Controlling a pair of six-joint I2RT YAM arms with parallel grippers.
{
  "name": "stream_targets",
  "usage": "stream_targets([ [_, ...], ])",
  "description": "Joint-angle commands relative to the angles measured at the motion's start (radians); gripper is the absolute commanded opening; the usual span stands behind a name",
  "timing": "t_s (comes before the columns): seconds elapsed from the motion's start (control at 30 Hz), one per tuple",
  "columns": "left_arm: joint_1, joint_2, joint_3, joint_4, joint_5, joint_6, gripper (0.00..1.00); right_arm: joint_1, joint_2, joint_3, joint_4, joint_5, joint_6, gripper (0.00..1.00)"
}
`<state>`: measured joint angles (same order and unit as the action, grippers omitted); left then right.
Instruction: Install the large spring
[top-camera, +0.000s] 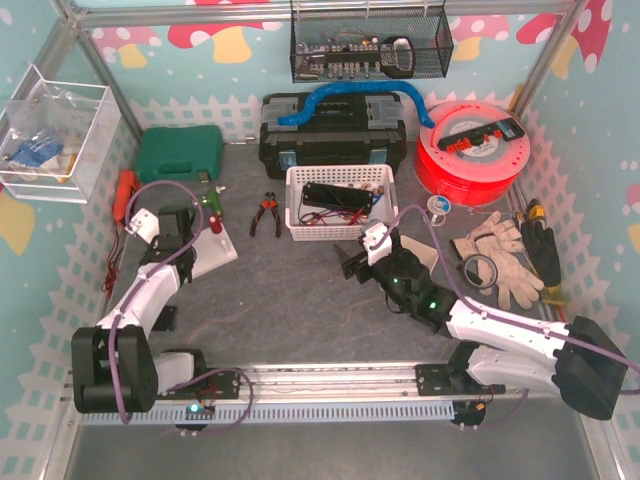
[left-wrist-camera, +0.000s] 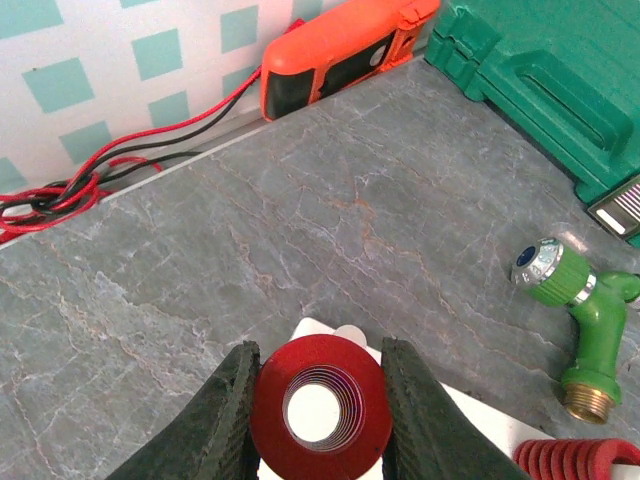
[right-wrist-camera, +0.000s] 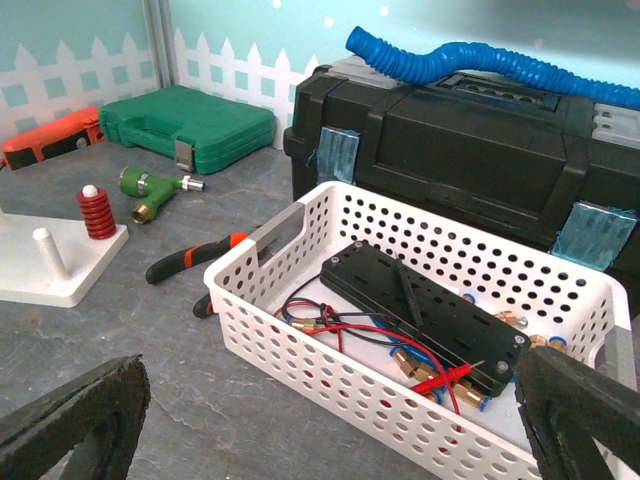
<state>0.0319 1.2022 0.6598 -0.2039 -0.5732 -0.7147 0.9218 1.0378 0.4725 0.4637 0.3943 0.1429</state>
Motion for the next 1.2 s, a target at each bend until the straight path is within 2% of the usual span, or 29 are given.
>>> stream_targets([
  [0.0, 0.006, 0.014, 0.036, 0.073, -0.046, 0.013, 0.0, -0.006, -0.023, 0.006, -0.001, -0.025, -0.011, 0.99],
  [0.63, 0.008, 0.128, 0.072, 0.151, -0.077, 0.057, 0.0, -0.007, -0.066, -0.011, 0.007, -0.017, -0.025, 0.99],
  [0.97, 0.024, 0.192, 0.063, 0.206, -0.048, 0.063, 0.0, -0.006, -0.068, -0.014, 0.01, -0.019, -0.026, 0.99],
  [1.17, 0.026, 0.228, 0.058, 0.228, -0.033, 0.058, 0.1, -0.006, -0.06, -0.013, 0.013, -0.016, -0.029, 0.99],
])
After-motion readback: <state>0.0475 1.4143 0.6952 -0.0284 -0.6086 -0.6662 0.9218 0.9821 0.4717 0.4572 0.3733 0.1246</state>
